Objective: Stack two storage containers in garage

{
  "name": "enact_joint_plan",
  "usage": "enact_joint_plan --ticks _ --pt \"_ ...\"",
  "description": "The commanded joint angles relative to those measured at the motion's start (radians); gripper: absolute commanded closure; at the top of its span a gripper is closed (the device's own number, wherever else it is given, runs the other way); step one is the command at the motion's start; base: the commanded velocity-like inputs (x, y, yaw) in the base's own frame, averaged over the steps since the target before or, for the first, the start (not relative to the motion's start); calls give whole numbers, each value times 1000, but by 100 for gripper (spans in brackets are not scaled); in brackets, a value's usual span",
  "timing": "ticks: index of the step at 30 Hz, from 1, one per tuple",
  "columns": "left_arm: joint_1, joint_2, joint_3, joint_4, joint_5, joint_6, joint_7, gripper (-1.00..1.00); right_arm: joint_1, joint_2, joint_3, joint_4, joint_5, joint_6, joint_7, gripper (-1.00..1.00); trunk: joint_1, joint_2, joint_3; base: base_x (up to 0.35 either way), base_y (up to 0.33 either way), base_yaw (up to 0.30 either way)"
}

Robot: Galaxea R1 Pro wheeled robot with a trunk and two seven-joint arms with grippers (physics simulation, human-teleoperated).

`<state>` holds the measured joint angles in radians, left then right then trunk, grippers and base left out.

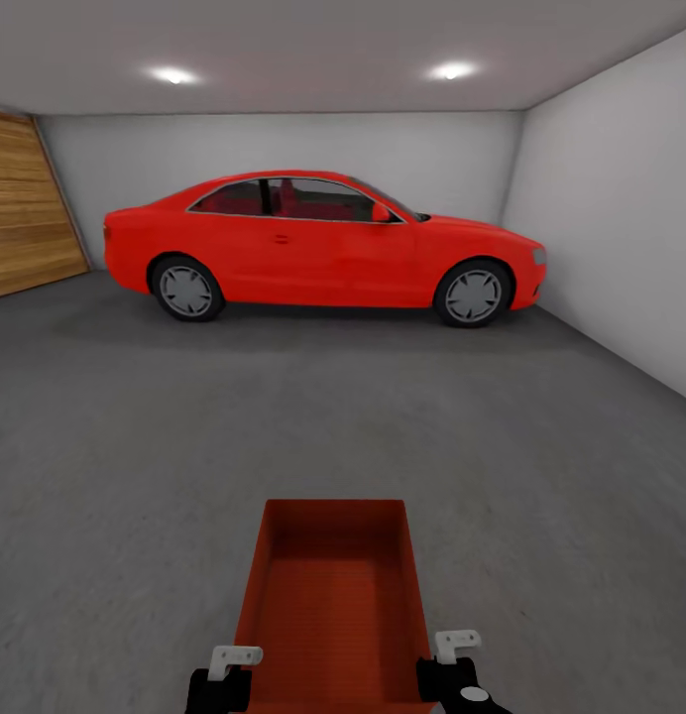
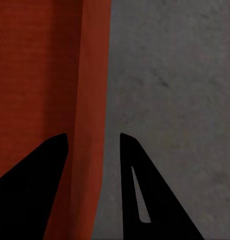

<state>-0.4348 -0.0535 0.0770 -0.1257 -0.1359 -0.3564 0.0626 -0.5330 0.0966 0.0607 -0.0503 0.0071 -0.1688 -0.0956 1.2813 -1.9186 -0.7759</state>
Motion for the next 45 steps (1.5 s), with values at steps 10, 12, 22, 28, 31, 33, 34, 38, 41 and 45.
enact_joint_plan --ticks 10,12,22,28,31,33,34,38,41,45 --pt "-1 0 27 0 -8 -3 14 100 -1 0 -1 1 -3 -3 -9 100 0 0 -1 346 0 0" --pt "-1 0 27 0 -9 -3 14 100 -1 0 -1 1 -3 -3 -9 100 0 0 -1 346 0 0" --pt "-1 0 27 0 -9 -3 14 100 -1 0 -1 1 -3 -3 -9 100 0 0 -1 346 0 0" --pt "-1 0 27 0 -9 -3 14 100 -1 0 -1 1 -3 -3 -9 100 0 0 -1 346 0 0" --pt "-1 0 27 0 -10 -3 14 100 -1 0 -1 1 -3 -3 -9 100 0 0 -1 340 0 0" --pt "-1 0 27 0 -9 -3 14 100 -1 0 -1 1 -3 -3 -9 100 0 0 -1 215 0 0" --pt "-1 0 27 0 -9 -3 14 100 -1 0 -1 1 -3 -3 -9 100 0 0 -1 124 0 0" --pt "-1 0 27 0 -10 -3 14 100 -1 0 -1 1 -3 -3 -9 100 0 0 -1 50 0 -43" --pt "-1 0 27 0 -9 -3 14 100 -1 0 -1 1 -3 -3 -9 100 0 0 -1 14 0 -182" --pt "-1 0 27 0 -9 -3 14 100 -1 0 -1 1 -3 -3 -9 100 0 0 -1 4 0 -242"
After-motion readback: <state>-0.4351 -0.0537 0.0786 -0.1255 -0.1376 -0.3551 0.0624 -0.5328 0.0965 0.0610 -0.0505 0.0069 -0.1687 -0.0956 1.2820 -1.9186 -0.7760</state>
